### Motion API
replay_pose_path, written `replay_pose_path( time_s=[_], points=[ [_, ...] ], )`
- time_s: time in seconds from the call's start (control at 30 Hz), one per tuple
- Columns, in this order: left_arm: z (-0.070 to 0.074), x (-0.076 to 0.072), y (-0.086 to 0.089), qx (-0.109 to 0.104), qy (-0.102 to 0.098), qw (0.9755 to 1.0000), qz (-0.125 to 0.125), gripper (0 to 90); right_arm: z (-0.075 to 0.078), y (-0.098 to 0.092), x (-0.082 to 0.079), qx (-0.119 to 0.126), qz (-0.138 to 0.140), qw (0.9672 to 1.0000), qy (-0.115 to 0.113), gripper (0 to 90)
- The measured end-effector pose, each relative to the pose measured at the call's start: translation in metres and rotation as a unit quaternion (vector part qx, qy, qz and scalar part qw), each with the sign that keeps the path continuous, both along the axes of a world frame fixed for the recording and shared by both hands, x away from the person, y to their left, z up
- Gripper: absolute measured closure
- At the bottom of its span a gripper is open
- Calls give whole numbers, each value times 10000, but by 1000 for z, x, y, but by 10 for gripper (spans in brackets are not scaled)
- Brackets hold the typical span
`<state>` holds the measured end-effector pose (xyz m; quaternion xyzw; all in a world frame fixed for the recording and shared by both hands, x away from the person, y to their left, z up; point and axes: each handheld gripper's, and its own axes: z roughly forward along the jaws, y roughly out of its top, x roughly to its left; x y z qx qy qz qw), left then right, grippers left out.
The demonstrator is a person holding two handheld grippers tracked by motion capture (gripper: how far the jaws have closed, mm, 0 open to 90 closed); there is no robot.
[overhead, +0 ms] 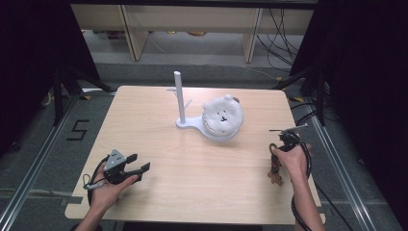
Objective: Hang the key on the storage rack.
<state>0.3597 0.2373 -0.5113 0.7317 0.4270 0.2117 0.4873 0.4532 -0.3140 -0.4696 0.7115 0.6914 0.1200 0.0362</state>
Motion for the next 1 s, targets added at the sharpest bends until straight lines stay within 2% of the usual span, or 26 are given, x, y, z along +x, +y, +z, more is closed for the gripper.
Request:
replay_pose_path(
  time_s=[0.23,0.27,0.33,0.37,0.4,0.5,0.53,0.6,0.7,0.77,0.83,0.9,0.93,1.0],
  points=[
    [0,-1,0,26,18,10000,12,324,1,1,1,42,-5,9999,142,656],
    [0,-1,0,24,17,10000,12,324,2,7,1,136,-363,9989,252,657],
    [0,-1,0,27,16,10000,9,324,1,7,1,146,-308,9991,244,658],
    [0,-1,0,25,14,10000,11,324,0,2,2,63,-22,9998,162,658],
    [0,-1,0,26,16,10000,12,324,0,7,1,120,-230,9993,265,658],
    [0,0,0,3,5,10000,-1,324,0,8,2,150,-297,9991,252,660],
    [0,-1,0,11,5,10000,5,324,-1,6,2,134,-177,9996,172,664],
    [0,-1,0,26,14,10000,15,324,0,6,3,46,-83,9997,240,681],
    [0,-1,0,26,17,10000,11,324,0,10,3,137,-230,9991,325,718],
    [0,-1,-1,25,16,10000,13,324,-1,6,3,128,110,9995,249,761],
    [0,-1,0,25,15,10000,16,324,0,10,3,160,29,9993,322,777],
    [0,-1,0,0,1,10000,2,324,-1,9,3,134,134,9995,256,787],
    [0,-1,0,1,-3,10000,2,324,0,13,3,261,-86,9991,331,795],
    [0,-1,0,-1,-4,10000,3,325,1,13,3,239,-47,9991,338,797]
  ],
)
